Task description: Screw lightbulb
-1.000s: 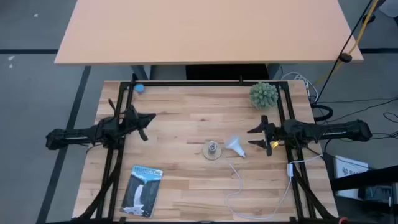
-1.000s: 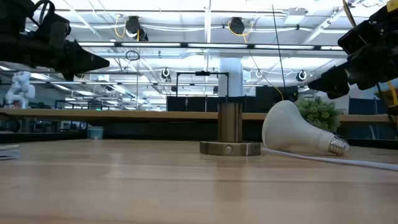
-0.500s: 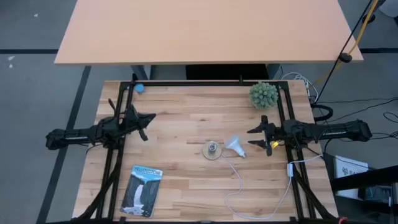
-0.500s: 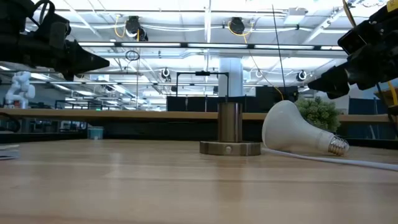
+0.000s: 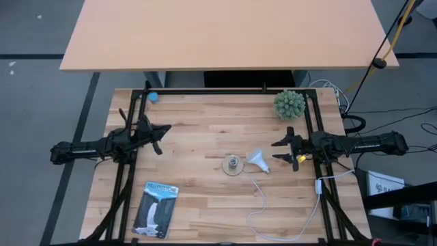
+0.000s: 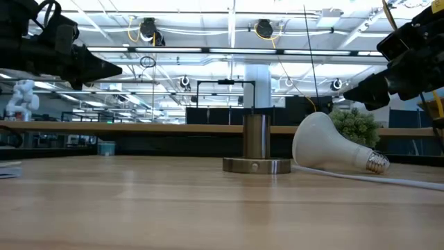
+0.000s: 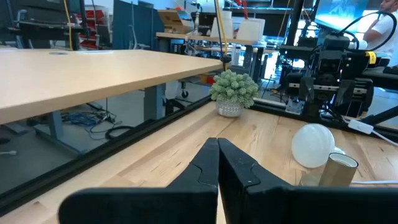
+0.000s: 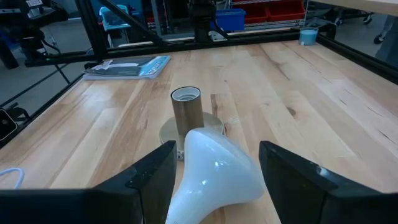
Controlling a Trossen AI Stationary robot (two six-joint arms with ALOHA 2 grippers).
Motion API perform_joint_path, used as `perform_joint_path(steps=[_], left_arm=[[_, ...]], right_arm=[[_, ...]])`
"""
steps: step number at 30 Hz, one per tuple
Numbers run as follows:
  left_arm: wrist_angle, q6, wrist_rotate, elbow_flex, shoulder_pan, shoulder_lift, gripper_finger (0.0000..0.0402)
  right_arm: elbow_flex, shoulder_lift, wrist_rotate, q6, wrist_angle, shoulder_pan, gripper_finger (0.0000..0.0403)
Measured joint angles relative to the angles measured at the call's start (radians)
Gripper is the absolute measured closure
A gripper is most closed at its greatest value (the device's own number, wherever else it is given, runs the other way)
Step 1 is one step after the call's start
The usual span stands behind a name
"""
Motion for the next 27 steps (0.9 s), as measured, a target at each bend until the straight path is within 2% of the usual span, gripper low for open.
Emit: perform_joint_path(steps=[27], left_arm=[[0.000,0.000,0.000,0.000,0.000,0.000,0.0401]], right_arm=[[0.000,0.000,0.000,0.000,0.000,0.000,0.0183]])
